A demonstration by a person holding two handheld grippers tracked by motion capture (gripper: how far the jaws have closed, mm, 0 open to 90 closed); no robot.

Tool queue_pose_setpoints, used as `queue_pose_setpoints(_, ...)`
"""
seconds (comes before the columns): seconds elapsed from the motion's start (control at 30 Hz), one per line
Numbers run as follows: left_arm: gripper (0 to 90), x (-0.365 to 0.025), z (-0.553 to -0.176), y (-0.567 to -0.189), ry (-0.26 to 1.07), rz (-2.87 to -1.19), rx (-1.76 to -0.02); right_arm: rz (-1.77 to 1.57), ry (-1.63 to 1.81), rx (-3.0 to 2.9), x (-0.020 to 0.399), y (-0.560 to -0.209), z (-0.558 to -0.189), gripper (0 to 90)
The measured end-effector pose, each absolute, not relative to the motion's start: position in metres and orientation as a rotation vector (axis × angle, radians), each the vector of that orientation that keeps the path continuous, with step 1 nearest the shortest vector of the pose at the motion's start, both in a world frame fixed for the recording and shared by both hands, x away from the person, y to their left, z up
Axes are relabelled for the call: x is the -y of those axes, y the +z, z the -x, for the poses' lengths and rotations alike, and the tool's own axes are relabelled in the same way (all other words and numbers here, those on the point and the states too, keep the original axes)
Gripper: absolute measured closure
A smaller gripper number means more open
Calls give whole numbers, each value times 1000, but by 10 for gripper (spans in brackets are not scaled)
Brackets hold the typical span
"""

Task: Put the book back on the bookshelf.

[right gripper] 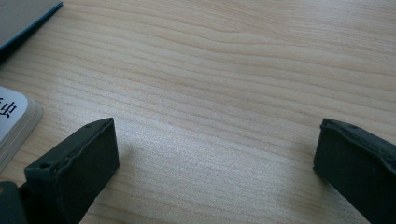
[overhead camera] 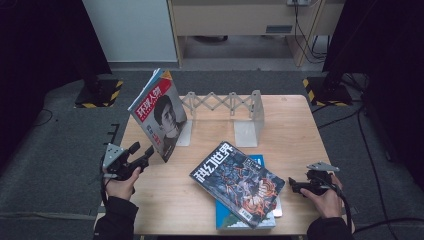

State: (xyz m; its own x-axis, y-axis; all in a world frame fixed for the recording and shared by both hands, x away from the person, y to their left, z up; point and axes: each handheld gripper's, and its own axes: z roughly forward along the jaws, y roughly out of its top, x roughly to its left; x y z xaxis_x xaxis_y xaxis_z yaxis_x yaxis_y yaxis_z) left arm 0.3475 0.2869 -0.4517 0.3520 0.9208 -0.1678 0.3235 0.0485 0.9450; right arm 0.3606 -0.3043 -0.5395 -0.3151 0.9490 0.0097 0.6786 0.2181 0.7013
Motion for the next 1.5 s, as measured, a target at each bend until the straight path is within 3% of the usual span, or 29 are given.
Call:
queue_pose_setpoints(0.1, 345, -277, -344, -463, 617, -1533, -1160, -1496, 851, -2092, 306, -535, -360, 123)
queue_pose_setpoints(0.7, 293, -248, -335, -485, 488, -1640, -1124, -1417, 1072, -2013, 290, -500, -349, 325)
queue_pose_setpoints(1.5, 294, -190, -350, -505, 341, -1782, -1071, -1295, 1258, -2158, 234, -493, -336, 347)
